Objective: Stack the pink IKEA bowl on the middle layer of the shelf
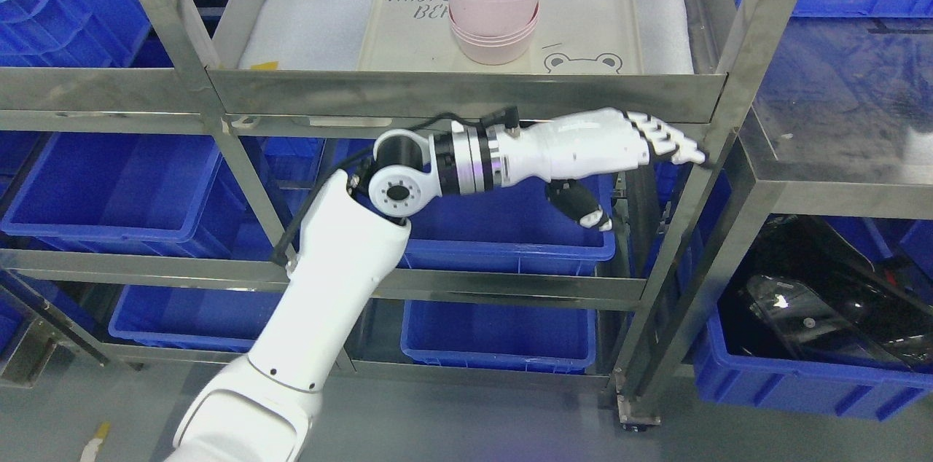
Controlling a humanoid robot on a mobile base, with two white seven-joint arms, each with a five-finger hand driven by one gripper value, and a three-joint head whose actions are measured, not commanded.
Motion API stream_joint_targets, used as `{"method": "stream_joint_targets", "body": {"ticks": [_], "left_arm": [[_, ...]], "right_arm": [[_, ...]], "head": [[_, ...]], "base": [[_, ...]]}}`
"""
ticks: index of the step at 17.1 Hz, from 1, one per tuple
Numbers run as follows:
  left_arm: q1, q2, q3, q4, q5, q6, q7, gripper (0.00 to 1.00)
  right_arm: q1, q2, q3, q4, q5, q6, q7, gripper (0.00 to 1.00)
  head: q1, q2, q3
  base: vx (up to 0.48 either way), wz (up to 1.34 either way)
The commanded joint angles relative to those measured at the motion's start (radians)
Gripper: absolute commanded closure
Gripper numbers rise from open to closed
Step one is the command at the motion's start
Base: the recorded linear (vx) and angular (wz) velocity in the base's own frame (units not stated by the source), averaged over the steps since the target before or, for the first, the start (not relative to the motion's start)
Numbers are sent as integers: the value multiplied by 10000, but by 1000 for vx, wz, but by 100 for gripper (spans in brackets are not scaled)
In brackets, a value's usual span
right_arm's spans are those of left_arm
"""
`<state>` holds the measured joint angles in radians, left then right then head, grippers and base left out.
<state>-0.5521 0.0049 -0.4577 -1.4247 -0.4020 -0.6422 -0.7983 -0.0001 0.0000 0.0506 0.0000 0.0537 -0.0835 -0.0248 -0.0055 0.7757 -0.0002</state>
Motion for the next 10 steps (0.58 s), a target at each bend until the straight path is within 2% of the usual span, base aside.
{"method": "stream_joint_targets", "body": {"ticks": [1,4,7,10], "left_arm": [[2985,126,276,-236,108,-328,265,8],[3801,126,1719,698,200,-328,1596,1],[4125,126,2764,1925,887,-252,2688,1],[4216,126,3409,2450,1870,482,3897,1]], "right_arm": [[231,-175,0,-175,0,7,-13,0],[231,-175,0,-175,0,7,-13,0],[231,-175,0,-175,0,7,-13,0],[231,-175,0,-175,0,7,-13,0]], "head": [[0,0,0],[0,0,0],[0,0,0],[0,0,0]], "base": [[0,0],[0,0],[0,0],[0,0]]}}
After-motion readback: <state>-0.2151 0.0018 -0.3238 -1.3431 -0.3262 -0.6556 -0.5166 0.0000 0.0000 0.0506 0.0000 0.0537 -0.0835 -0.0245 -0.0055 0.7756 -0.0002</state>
